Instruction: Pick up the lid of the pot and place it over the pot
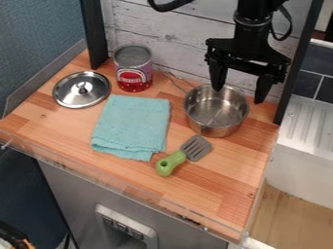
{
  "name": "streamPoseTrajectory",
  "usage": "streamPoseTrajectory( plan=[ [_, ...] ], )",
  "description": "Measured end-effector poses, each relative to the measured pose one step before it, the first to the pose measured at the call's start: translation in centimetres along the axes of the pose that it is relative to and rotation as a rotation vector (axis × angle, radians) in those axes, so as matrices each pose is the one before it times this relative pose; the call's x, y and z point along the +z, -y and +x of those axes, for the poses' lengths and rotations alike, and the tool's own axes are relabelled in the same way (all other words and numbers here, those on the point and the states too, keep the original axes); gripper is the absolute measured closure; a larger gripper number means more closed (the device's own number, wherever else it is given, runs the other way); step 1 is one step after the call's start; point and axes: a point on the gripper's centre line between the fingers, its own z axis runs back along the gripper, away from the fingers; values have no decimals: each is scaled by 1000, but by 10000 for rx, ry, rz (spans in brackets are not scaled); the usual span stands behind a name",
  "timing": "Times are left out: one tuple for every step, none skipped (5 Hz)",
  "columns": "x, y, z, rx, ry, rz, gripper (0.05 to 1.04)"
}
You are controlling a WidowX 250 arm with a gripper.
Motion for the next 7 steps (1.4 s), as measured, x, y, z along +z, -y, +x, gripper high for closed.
streamPoseTrajectory(
  plan=[
    [-1197,-93,-467,60,-334,52,83],
    [-89,-2782,-360,775,71,136,83],
    [1315,-3908,354,838,494,67,83],
    [-255,-3766,-604,499,-80,386,83],
    [-445,-5067,25,150,-162,259,83],
    [-1445,-3341,-487,-91,-565,-131,83],
    [-1137,-4004,226,122,-231,85,83]
  ],
)
